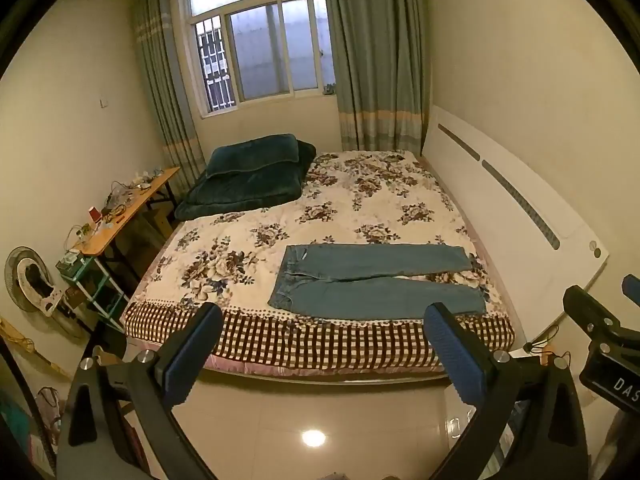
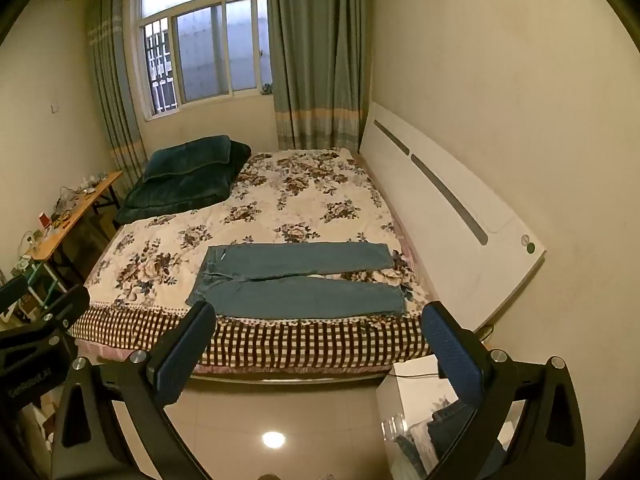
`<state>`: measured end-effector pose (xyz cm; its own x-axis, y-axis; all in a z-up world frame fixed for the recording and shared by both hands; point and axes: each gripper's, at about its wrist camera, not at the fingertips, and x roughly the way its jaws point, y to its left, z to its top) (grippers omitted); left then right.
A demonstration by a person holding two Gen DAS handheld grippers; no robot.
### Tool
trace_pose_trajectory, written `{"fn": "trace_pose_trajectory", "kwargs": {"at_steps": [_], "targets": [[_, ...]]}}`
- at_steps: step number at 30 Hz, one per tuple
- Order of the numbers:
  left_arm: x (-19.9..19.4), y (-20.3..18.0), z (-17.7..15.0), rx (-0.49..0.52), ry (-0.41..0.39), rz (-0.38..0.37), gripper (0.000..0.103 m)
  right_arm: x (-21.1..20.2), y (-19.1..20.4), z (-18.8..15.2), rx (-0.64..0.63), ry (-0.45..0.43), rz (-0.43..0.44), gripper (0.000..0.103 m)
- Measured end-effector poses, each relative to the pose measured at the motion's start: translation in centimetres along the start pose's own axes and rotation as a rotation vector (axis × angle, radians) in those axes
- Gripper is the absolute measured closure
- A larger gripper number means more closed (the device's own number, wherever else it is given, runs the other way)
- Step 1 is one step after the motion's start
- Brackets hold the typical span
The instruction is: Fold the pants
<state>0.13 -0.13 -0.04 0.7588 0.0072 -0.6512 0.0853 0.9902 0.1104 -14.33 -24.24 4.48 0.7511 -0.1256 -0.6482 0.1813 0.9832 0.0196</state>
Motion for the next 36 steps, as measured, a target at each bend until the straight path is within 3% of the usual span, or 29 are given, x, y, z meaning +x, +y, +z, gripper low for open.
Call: {"fn": "trace_pose_trajectory", "kwargs": {"at_steps": [21,36], "targets": [[-1.0,0.0,0.7,-0.029,-0.039,0.010,0.000,-0.7,-0.1,2.1,-0.001,-0.007,0.024,0.000],[-1.5,0.3,0.5,-0.029,-0.040,0.004,0.000,-1.3,-0.8,1.1,-0.004,-0.012,0.030,0.000]]}}
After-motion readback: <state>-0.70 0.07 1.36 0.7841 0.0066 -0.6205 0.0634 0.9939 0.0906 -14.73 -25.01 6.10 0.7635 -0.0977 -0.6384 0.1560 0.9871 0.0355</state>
